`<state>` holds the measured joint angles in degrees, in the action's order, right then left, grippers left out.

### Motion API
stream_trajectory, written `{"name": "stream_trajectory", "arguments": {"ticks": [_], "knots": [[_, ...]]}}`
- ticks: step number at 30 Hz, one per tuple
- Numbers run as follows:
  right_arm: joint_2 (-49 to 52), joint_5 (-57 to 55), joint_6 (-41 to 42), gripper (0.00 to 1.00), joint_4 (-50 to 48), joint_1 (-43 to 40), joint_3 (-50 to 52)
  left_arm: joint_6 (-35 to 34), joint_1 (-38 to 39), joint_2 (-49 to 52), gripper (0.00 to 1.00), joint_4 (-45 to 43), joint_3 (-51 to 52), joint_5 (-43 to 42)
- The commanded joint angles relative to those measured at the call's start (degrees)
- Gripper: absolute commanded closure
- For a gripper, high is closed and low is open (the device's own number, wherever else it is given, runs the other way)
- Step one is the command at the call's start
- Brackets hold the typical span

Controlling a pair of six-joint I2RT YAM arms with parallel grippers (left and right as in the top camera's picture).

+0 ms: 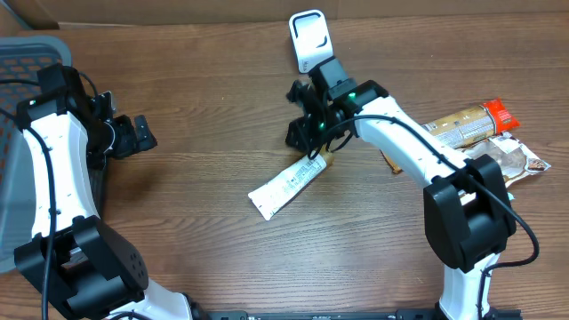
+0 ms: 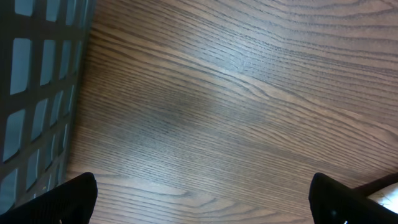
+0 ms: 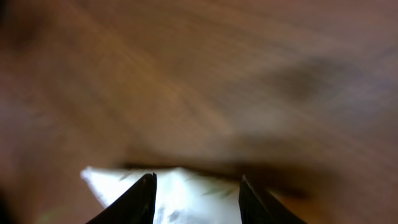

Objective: Scan the item barcode
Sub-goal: 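Lift the white tube and hold it toward the scanner, then lower the white tube to the table and regrasp it upright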

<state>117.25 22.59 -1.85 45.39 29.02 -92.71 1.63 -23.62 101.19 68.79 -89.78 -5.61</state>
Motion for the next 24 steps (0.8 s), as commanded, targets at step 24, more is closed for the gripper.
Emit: {"name": "stream_trajectory", "arguments": {"ticks": [24], "knots": [[2.71,2.86,11.78,0.54,-4.28,12.31,-0.7,-0.76,0.07,0.39,0.01,-0.07,-0.7,-0.22]]}}
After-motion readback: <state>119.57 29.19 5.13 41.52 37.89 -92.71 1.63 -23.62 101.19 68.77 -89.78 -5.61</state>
